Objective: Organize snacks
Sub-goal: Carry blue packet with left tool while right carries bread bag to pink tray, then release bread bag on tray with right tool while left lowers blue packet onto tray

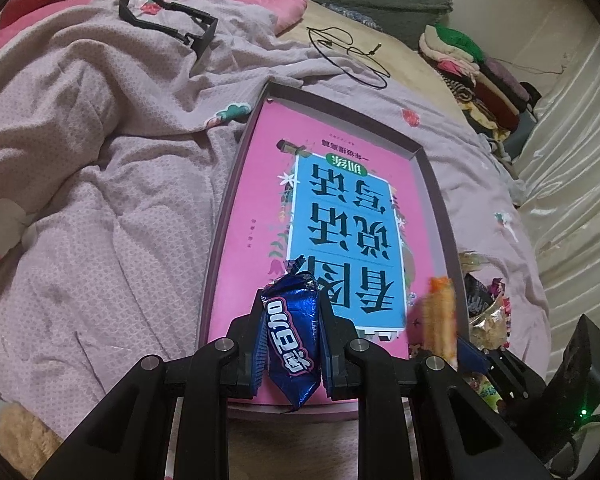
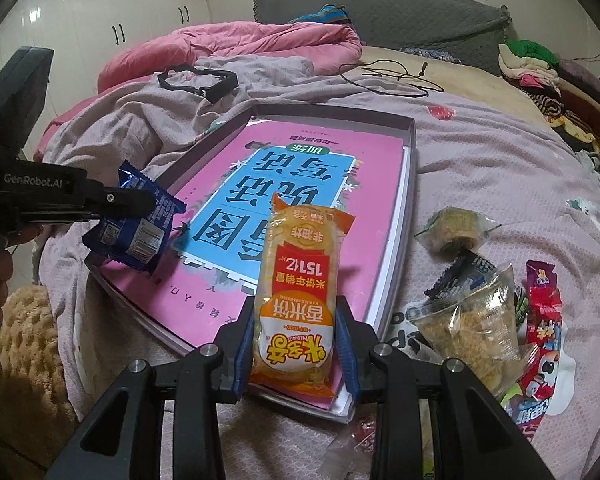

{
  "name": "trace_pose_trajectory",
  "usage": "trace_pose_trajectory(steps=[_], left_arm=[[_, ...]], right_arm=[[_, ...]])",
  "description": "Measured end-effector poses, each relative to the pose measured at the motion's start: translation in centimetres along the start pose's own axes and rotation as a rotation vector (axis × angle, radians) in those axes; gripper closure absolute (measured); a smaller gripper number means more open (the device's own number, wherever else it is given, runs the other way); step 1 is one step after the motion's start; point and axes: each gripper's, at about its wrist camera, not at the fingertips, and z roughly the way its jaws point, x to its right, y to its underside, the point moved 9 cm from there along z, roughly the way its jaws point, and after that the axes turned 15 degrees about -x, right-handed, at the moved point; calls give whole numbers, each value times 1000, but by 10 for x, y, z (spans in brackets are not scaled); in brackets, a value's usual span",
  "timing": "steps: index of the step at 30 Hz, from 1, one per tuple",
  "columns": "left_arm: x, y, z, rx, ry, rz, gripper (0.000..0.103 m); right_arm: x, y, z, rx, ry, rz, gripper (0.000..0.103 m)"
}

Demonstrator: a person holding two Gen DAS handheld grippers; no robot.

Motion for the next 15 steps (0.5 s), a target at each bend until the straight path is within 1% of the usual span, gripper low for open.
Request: trace_pose_trajectory(steps=[8, 15], left_arm=[[-3, 0, 0, -10, -3, -6, 81], [-5, 0, 0, -17, -10, -12, 80]], right_arm=[[-2, 4, -3, 4, -15, -3, 64], [-6, 7, -12, 24, -29, -11, 61]])
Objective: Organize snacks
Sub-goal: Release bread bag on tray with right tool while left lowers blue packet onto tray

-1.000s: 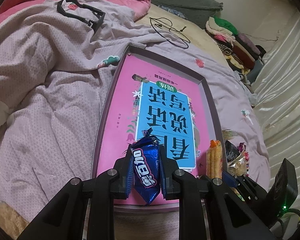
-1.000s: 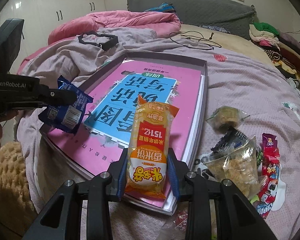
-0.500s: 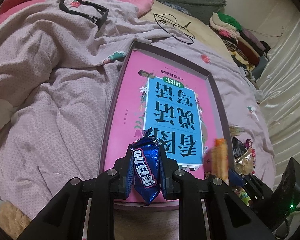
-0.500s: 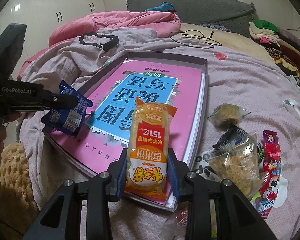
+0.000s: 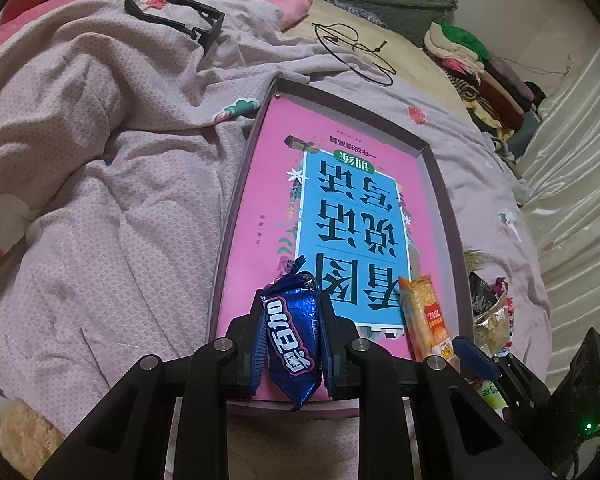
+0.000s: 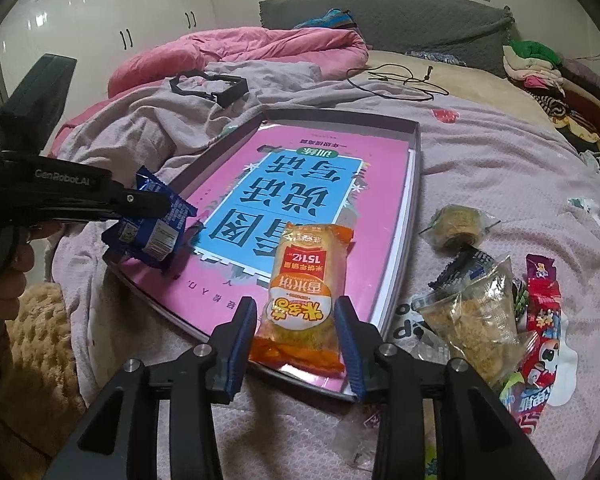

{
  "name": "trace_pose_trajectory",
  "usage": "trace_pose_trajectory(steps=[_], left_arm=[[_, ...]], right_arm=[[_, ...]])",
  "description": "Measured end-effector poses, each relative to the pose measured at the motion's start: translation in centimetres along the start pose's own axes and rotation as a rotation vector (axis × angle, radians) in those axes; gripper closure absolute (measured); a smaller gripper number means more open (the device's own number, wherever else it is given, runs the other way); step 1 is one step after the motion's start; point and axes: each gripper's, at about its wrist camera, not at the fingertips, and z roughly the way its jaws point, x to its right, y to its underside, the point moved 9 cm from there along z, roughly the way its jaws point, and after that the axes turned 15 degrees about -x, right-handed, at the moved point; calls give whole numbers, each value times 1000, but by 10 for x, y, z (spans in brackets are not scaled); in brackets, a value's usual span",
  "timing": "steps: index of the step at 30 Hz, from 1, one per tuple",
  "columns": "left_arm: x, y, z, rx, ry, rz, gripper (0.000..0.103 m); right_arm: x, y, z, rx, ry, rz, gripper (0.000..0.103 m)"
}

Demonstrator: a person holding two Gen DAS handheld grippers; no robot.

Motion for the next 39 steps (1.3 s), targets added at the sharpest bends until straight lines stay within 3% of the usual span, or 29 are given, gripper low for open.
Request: trace_pose_trajectory(steps=[19, 31, 39], left_arm=[[-9, -1, -10, 18, -42, -19, 64], [13, 4, -7, 5, -38, 35, 53], [27, 6, -13, 20, -47, 75, 41]], right_arm=[[10, 9, -22, 38, -4, 24, 61], [12, 9, -29, 55, 1, 33, 60], [14, 8, -36, 76, 7, 39, 50]])
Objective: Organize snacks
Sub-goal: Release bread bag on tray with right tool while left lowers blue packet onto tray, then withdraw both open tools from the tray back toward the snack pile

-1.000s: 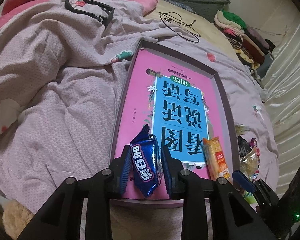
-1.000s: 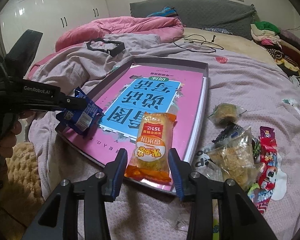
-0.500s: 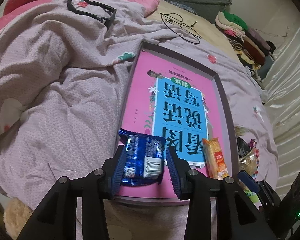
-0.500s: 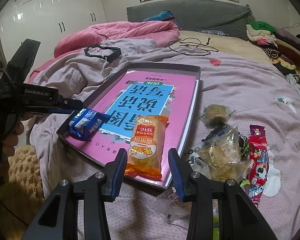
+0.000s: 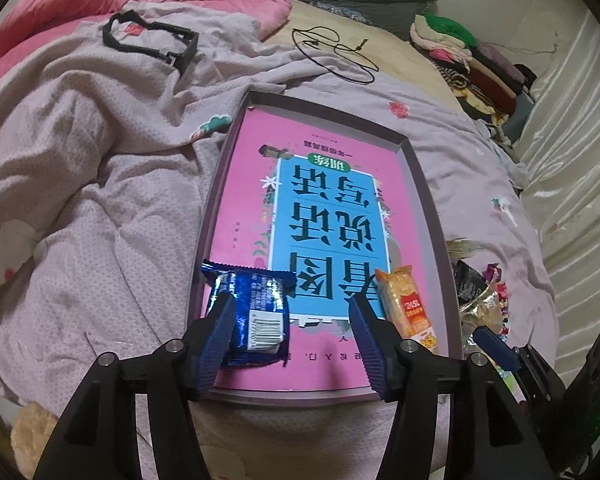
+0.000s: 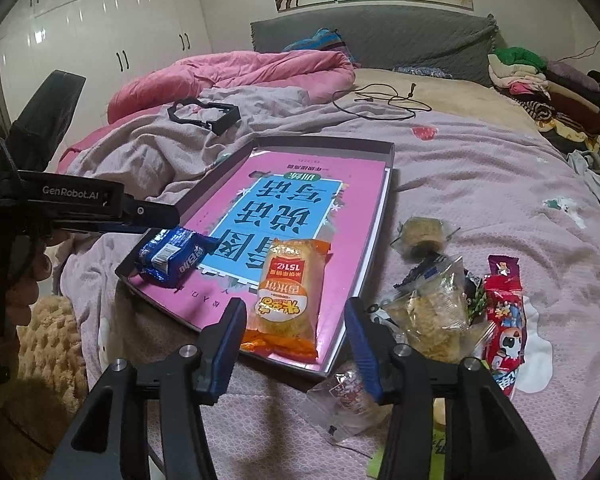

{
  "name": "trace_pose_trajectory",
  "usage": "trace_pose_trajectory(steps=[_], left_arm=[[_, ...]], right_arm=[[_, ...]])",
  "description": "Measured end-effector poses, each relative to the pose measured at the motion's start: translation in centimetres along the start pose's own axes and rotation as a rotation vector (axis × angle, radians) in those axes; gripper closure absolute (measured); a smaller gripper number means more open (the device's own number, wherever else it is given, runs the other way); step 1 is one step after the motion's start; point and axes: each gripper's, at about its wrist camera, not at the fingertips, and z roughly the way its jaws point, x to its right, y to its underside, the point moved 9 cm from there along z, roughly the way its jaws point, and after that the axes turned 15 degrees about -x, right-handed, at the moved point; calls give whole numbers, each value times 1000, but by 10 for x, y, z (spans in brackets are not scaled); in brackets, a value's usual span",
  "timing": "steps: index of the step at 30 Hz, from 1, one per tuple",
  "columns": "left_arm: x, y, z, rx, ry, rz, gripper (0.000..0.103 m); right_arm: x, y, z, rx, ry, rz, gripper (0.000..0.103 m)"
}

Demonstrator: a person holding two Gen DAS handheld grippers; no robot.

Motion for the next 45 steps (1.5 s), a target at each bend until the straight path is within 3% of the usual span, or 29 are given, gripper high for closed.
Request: trace_pose_trajectory(steps=[10, 22, 45], left_arm=[[17, 3, -5, 18, -29, 57, 28], [35, 3, -18, 51, -43, 94, 25], [82, 13, -36, 72, -38, 161, 24]], right_arm=[[3, 0, -6, 15, -9, 16, 45], [3, -4, -21, 66, -7, 18, 33], [26, -8, -54, 151, 26, 34, 32]])
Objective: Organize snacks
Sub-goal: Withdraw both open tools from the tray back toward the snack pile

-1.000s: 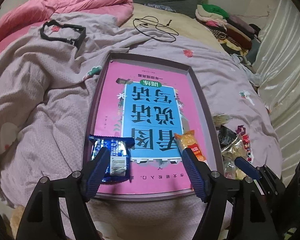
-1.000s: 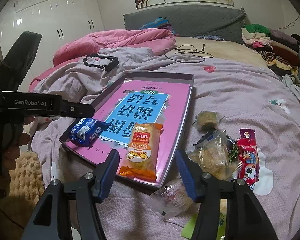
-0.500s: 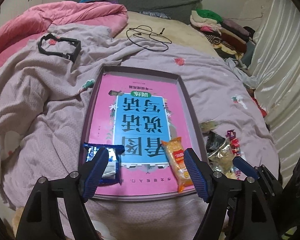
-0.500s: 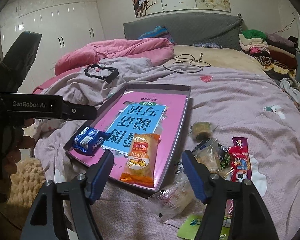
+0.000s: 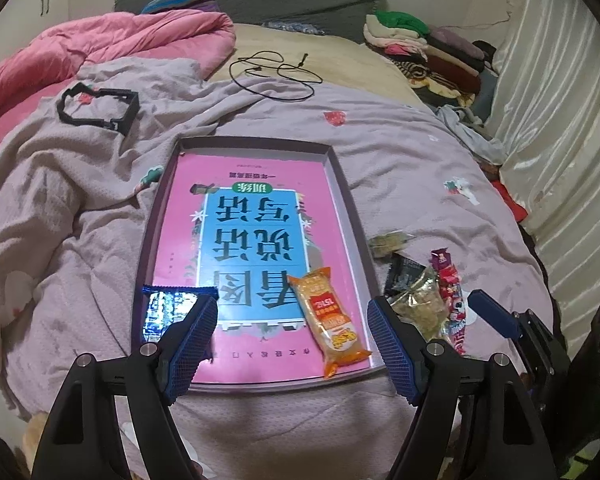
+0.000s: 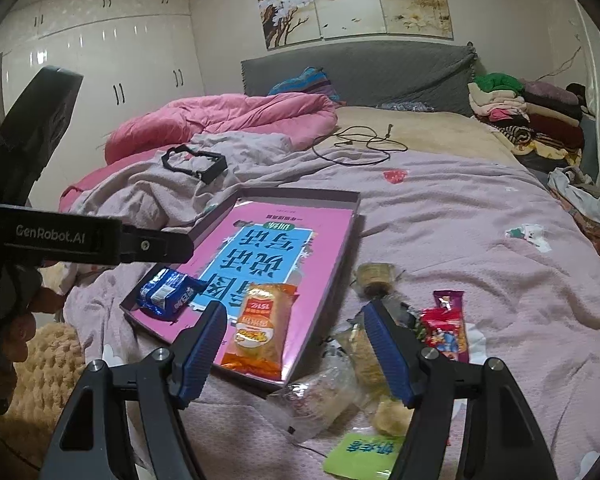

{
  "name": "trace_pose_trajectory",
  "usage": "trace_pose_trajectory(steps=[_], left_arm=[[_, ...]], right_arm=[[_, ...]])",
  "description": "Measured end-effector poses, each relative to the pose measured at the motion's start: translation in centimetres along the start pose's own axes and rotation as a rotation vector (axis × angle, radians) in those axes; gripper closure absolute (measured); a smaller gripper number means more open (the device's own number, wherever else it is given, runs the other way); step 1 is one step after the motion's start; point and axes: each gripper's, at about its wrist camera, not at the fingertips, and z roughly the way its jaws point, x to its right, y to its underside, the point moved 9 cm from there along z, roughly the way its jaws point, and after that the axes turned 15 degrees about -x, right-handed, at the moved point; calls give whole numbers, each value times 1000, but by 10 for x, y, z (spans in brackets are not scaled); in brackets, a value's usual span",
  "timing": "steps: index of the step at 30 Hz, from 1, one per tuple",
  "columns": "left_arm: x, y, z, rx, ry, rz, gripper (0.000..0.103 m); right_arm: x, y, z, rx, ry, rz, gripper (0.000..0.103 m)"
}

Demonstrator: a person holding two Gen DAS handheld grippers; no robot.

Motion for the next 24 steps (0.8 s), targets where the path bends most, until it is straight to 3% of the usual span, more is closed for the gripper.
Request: trace_pose_trajectory(steps=[24], left_arm=[[42, 9, -3, -9, 30, 83, 24]], right_arm=[[58, -4, -27, 71, 48, 113, 29]])
